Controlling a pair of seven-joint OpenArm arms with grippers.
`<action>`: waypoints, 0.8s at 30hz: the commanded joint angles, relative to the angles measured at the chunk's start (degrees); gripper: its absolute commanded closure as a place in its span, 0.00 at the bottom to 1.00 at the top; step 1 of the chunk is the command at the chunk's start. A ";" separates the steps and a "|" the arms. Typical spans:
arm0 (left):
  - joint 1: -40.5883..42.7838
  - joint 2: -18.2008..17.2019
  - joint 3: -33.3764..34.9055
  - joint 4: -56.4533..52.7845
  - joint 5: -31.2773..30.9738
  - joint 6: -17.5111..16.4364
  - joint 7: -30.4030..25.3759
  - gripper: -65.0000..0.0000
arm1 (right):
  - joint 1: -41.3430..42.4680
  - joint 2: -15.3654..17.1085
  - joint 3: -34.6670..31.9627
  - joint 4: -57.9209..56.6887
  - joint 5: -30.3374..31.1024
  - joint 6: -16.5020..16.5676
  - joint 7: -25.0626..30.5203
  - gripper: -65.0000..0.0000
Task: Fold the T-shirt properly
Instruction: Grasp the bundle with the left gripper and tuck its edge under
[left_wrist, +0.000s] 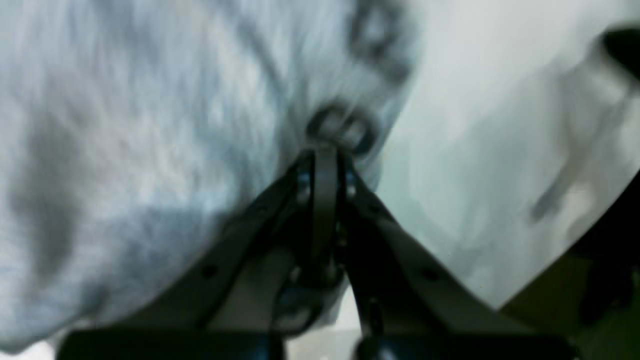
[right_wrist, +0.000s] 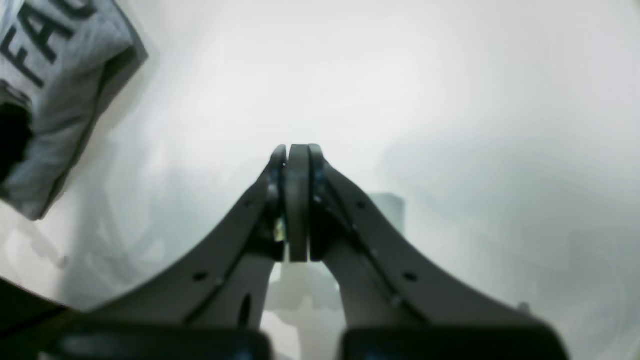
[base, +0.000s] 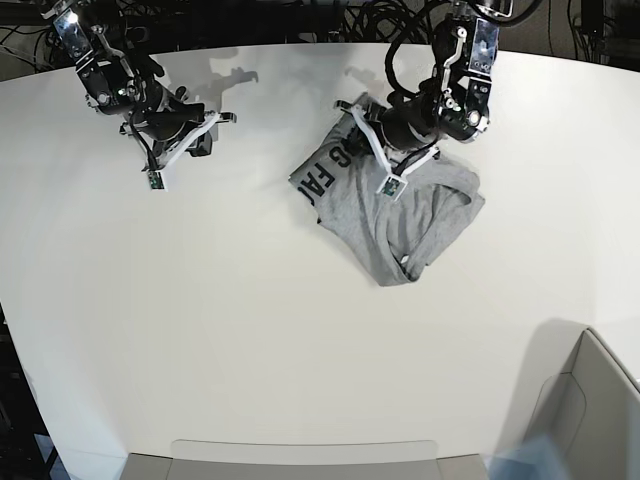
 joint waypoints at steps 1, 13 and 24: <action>-0.53 -1.91 0.08 -0.17 0.06 0.15 -0.32 1.00 | 0.35 0.90 0.41 0.77 -0.16 0.57 1.00 1.00; -0.80 -15.18 -15.57 -2.54 -0.03 -0.03 -0.41 1.00 | 0.35 0.99 0.50 0.77 -0.16 6.63 1.00 1.00; 1.58 -8.50 -20.75 14.60 -0.30 -0.12 -2.08 1.00 | 0.35 0.99 0.41 0.77 -0.16 6.72 1.00 1.00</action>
